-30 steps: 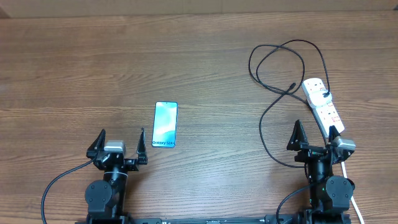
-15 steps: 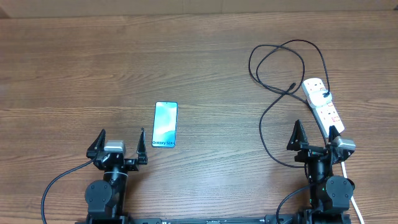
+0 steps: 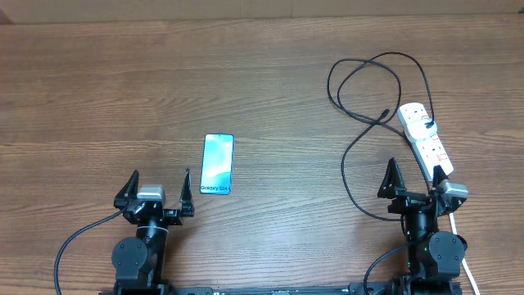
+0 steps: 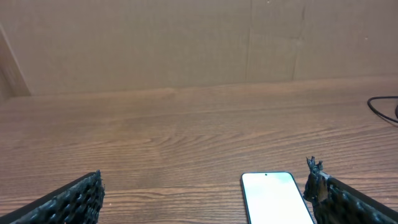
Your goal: Plug charger to phone and switch on socket
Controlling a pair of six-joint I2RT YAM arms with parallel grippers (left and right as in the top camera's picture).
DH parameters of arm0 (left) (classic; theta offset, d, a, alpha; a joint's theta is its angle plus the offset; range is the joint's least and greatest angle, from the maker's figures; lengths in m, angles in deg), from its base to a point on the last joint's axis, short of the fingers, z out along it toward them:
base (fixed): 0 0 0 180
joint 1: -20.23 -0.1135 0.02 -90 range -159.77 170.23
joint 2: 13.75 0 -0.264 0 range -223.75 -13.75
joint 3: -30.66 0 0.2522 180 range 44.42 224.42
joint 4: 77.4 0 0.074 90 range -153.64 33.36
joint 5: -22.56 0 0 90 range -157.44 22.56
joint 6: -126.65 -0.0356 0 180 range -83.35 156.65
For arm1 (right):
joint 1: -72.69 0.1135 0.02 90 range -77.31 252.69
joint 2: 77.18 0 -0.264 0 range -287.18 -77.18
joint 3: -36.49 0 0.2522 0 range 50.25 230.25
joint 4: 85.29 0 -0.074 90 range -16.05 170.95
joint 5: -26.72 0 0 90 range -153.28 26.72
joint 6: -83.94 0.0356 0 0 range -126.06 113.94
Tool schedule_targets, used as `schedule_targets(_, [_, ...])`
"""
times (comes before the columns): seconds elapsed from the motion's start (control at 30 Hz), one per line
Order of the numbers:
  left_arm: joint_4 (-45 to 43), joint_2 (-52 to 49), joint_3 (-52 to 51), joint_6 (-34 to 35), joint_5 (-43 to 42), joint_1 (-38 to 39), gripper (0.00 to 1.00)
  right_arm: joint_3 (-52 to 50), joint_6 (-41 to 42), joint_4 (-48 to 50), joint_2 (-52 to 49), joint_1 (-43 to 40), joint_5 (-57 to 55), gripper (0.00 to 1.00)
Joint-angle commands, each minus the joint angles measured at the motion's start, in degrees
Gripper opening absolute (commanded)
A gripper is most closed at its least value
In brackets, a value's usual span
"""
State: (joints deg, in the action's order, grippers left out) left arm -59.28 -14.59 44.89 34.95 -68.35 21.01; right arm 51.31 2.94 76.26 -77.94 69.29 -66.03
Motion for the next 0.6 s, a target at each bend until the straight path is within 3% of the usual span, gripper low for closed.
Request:
schedule_targets(0.0, [0.11,0.59,-0.17,-0.90,-0.61,0.33,1.00,-0.61,-0.31,0.20,0.59,-0.48,0.46,1.00])
schedule_targets(0.43, [0.11,0.57,-0.17,0.90,-0.81,0.39,1.00,-0.61,-0.31,0.20,0.59,-0.48,0.46,1.00])
schedule_targets(0.57, [-0.35,0.52,-0.13,3.87,-5.88,0.39,0.99,-0.61,-0.31,0.20,0.59,-0.48,0.46,1.00])
